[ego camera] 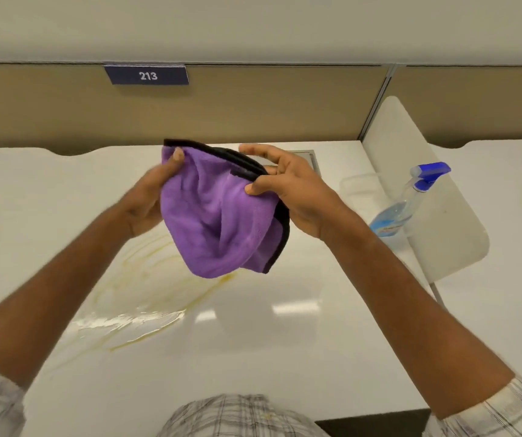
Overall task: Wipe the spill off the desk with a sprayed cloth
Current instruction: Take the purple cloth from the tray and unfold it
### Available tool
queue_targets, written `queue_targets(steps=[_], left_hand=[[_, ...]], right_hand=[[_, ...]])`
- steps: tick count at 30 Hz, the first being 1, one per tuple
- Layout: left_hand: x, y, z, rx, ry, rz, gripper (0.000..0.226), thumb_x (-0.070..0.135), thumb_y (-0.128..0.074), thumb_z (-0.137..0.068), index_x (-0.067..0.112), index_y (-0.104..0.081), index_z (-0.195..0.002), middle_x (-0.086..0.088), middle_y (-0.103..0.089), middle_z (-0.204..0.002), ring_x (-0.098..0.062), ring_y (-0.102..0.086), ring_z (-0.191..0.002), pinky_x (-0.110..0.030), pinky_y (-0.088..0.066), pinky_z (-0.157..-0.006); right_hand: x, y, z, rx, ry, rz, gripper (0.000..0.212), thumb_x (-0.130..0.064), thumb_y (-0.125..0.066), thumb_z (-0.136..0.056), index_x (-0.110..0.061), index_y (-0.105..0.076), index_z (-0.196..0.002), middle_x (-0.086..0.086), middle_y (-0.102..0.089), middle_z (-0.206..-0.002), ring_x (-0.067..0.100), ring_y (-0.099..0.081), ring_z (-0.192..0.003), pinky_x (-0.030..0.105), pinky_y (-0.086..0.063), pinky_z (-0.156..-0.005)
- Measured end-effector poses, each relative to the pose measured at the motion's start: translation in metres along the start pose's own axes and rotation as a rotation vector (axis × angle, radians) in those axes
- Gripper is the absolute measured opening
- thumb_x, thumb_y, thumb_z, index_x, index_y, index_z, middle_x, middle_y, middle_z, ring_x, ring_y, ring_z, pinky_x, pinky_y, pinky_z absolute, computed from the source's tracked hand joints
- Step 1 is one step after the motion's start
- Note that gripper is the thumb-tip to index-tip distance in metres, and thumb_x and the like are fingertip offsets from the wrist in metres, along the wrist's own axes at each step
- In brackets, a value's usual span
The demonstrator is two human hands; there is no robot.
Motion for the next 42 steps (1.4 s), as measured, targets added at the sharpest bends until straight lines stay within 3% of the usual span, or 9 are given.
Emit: queue_targets(steps=[4, 9, 11, 18, 21, 24, 28, 31, 42], left_hand=[[-0.074, -0.041, 0.061, 0.052, 0.093, 0.285, 0.084, 0.073, -0.067, -0.079, 0.02, -0.059, -0.143, -0.002, -0.068, -0.142, -0.021, -0.066, -0.13, -0.036, -0.058, -0.104], [-0.091, -0.08, 0.095, 0.16, -0.092, -0.108, 0.086, 0.042, -0.094, -0.067, 0.013, -0.054, -0.138, -0.006, -0.073, -0.127, -0.022, -0.07, -0.117, -0.032, -0.061, -0.094], [-0.087, -0.077, 0.101, 0.283, -0.137, -0.184, 0.059, 0.027, -0.092, -0.075, 0.007, -0.062, -0.122, -0.01, -0.076, -0.108, -0.023, -0.074, -0.101, -0.032, -0.061, -0.085], [-0.069, -0.011, 0.13, 0.385, 0.006, 0.136, 0.015, 0.006, -0.049, -0.068, 0.012, -0.055, -0.08, -0.004, -0.05, -0.072, -0.017, -0.048, -0.066, -0.031, -0.042, -0.057], [-0.063, 0.03, 0.148, 0.32, 0.243, 0.32, 0.021, 0.004, -0.042, -0.075, 0.003, -0.062, -0.079, -0.015, -0.055, -0.071, -0.032, -0.056, -0.062, -0.03, -0.048, -0.053], [-0.049, 0.084, 0.157, 0.202, 0.311, 0.295, 0.028, 0.005, -0.046, -0.075, 0.012, -0.068, -0.06, -0.006, -0.062, -0.059, -0.022, -0.063, -0.05, -0.024, -0.051, -0.049], [-0.039, 0.139, 0.167, -0.093, 0.474, -0.185, 0.032, 0.031, -0.087, -0.071, 0.012, -0.077, -0.096, -0.007, -0.08, -0.096, -0.025, -0.078, -0.084, -0.03, -0.062, -0.069], [-0.045, 0.155, 0.169, -0.127, 0.449, -0.556, 0.039, 0.047, -0.081, -0.083, 0.021, -0.074, -0.112, 0.001, -0.082, -0.108, -0.021, -0.079, -0.1, -0.026, -0.061, -0.074], [-0.021, 0.163, 0.159, -0.199, 0.417, -0.745, 0.035, 0.024, -0.08, -0.089, 0.013, -0.073, -0.122, -0.006, -0.08, -0.115, -0.026, -0.077, -0.108, -0.042, -0.066, -0.087]], right_hand=[[-0.015, -0.027, 0.009, 0.148, 0.023, 0.279, 0.056, 0.012, -0.062, -0.085, -0.018, -0.067, -0.132, 0.008, -0.079, -0.103, 0.024, -0.072, -0.091, 0.037, -0.059, -0.094], [-0.013, -0.07, 0.019, 0.269, 0.088, 0.578, 0.044, 0.001, -0.066, -0.086, -0.022, -0.074, -0.123, -0.004, -0.077, -0.116, 0.013, -0.071, -0.106, 0.039, -0.059, -0.1], [-0.013, -0.089, 0.019, 0.279, 0.158, 0.615, 0.038, -0.007, -0.071, -0.089, -0.023, -0.075, -0.122, -0.008, -0.075, -0.12, 0.007, -0.069, -0.113, 0.036, -0.058, -0.103], [0.037, -0.116, 0.017, 0.207, 0.02, 0.141, 0.079, -0.042, -0.088, -0.076, -0.02, -0.056, -0.144, 0.0, -0.063, -0.144, 0.017, -0.063, -0.132, 0.038, -0.051, -0.113], [0.083, -0.128, 0.031, 0.195, -0.133, 0.027, 0.098, -0.036, -0.096, -0.069, -0.018, -0.046, -0.152, 0.003, -0.06, -0.147, 0.021, -0.063, -0.131, 0.036, -0.053, -0.11], [0.124, -0.149, 0.047, 0.217, -0.241, -0.22, 0.082, -0.017, -0.088, -0.079, -0.016, -0.048, -0.151, 0.007, -0.065, -0.142, 0.024, -0.07, -0.121, 0.036, -0.059, -0.101], [0.14, -0.183, 0.057, 0.217, -0.192, -0.415, 0.074, -0.008, -0.086, -0.075, -0.02, -0.059, -0.143, 0.006, -0.07, -0.132, 0.024, -0.073, -0.113, 0.032, -0.063, -0.086], [0.142, -0.204, 0.059, 0.218, -0.121, -0.322, 0.078, -0.014, -0.086, -0.069, -0.023, -0.059, -0.142, 0.003, -0.068, -0.134, 0.023, -0.07, -0.117, 0.03, -0.064, -0.089], [0.156, -0.202, 0.068, 0.217, 0.005, -0.301, 0.052, -0.006, -0.08, -0.084, -0.028, -0.069, -0.129, -0.007, -0.073, -0.13, 0.01, -0.072, -0.115, 0.024, -0.061, -0.086]])
Point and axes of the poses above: each hand's wrist, its own z-axis away from the middle knuckle, its own y-axis out of the back of the hand, x = y × z, the point moved 4 cm from there along -z, towards the middle knuckle
